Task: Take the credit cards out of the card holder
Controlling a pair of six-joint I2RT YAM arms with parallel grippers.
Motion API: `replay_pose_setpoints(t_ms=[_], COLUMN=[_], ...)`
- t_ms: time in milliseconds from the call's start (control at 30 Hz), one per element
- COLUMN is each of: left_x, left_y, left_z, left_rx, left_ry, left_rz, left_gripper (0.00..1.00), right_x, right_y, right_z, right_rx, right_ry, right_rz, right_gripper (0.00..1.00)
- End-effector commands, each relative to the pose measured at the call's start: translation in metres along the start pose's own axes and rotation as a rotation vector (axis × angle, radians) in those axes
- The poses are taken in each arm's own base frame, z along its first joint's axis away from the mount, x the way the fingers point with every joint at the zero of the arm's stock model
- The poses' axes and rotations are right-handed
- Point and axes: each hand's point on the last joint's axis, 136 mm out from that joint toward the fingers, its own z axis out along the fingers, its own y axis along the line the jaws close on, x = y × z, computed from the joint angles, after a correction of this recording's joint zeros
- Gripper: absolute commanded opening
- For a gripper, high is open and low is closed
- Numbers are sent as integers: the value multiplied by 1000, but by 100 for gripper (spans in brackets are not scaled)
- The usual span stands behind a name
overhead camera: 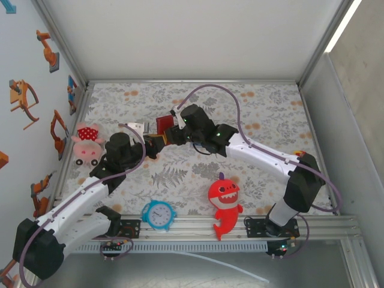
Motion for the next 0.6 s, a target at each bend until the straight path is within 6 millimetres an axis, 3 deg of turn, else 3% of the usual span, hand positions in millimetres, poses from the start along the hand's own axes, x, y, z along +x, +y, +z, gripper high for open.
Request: replay_pose_setpoints(t_ms=[0, 567], left_x=[-37, -34], left_y=[-28, -25], left_z=[-13, -13], left_rx=[99, 91], left_ry=[-130, -131], left_rz=[40, 43], left_gripper=[0, 0], right_x=[14, 8], right_y=[-13, -13], right_z=[8, 3], right_rx=[69, 73], right_ry=[50, 30], right_rz=[9, 8], right_gripper=[34, 1])
